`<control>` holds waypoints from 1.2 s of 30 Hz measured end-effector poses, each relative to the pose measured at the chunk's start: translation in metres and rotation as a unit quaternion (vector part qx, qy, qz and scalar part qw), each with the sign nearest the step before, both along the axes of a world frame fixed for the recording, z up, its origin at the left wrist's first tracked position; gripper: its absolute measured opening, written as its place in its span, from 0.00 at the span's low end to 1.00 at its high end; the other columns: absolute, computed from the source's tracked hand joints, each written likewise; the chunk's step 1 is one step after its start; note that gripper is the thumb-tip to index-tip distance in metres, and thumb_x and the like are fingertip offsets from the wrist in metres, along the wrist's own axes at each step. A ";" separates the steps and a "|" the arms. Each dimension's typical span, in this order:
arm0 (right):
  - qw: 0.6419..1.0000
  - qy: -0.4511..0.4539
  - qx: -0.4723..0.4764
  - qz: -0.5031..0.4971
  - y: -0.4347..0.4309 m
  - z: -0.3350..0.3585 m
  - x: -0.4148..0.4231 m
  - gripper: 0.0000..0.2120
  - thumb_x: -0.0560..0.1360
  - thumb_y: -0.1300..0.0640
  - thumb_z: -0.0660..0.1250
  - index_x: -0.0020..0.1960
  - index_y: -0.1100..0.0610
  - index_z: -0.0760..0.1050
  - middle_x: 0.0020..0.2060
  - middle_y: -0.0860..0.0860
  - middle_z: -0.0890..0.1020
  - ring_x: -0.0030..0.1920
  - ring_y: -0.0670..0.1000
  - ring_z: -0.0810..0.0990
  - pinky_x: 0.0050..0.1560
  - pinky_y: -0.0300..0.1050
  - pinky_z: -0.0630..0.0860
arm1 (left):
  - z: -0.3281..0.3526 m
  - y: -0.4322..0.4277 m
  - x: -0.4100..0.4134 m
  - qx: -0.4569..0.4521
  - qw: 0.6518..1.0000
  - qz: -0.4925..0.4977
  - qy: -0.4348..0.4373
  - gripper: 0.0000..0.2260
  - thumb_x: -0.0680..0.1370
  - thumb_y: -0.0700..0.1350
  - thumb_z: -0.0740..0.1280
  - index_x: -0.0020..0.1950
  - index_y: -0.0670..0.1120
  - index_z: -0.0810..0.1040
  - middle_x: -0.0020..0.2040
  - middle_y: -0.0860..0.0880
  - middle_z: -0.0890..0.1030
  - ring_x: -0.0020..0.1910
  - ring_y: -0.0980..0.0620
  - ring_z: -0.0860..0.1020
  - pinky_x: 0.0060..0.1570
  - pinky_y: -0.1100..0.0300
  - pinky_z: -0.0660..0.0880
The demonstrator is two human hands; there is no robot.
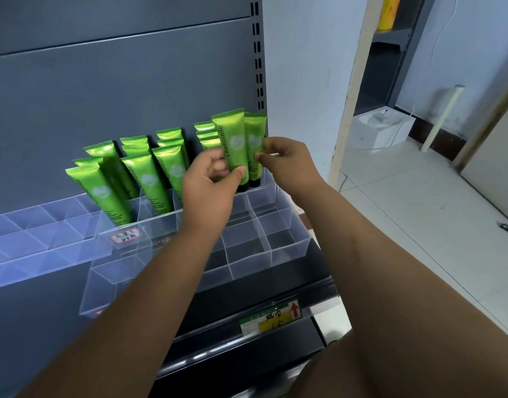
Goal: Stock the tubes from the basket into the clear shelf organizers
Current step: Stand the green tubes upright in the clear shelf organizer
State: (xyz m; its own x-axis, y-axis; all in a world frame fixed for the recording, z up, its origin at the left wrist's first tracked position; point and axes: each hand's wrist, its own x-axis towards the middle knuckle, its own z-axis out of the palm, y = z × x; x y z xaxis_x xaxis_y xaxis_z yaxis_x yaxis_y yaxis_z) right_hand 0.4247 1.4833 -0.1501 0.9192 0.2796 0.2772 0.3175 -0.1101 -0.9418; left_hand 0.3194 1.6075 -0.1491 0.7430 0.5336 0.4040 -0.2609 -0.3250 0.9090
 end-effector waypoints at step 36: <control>0.993 -0.044 -0.098 -0.054 0.001 -0.011 0.001 0.11 0.74 0.60 0.74 0.55 0.51 0.85 0.44 0.44 0.86 0.42 0.34 0.81 0.40 0.23 0.70 | -0.002 0.003 0.000 -0.067 0.998 0.011 0.020 0.17 0.75 0.40 0.76 0.60 0.50 0.77 0.41 0.57 0.80 0.43 0.59 0.79 0.54 0.48 0.82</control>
